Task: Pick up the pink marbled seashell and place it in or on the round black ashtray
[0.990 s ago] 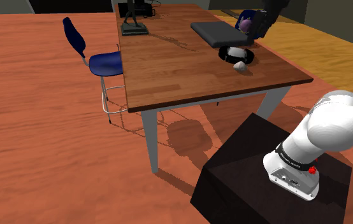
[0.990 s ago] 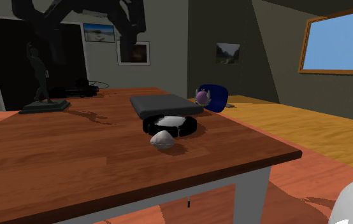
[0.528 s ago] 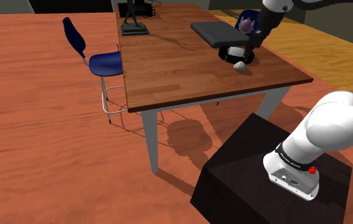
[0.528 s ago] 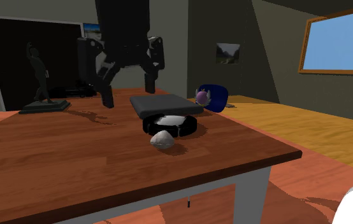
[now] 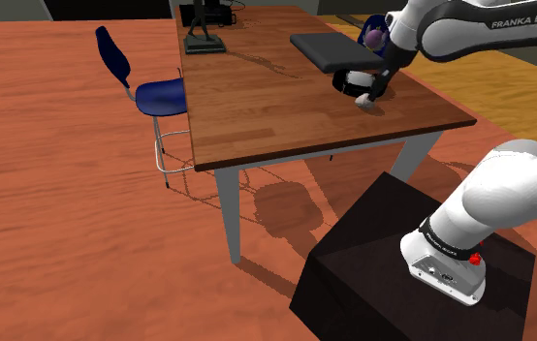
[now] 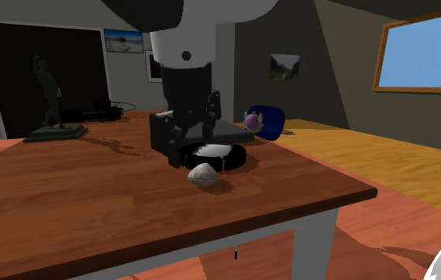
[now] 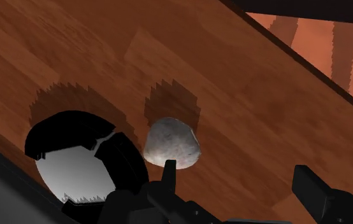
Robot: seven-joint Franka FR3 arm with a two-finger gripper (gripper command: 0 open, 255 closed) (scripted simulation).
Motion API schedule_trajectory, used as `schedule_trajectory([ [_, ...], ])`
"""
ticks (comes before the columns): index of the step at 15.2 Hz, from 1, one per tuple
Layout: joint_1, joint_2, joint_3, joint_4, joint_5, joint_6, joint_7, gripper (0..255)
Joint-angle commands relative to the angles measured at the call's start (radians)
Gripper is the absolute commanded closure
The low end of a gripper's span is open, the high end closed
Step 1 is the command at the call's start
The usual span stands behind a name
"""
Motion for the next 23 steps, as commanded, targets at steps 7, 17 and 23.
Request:
schedule_trajectory([
  [7,-0.068,0.171,-0.098,-0.049,-0.146,0.292,-0.057,0],
  [17,-0.08,0.253,-0.118,-0.062,-0.172,0.39,-0.043,0],
  [23,-0.08,0.253,-0.118,-0.063,-0.173,0.39,-0.042,255],
])
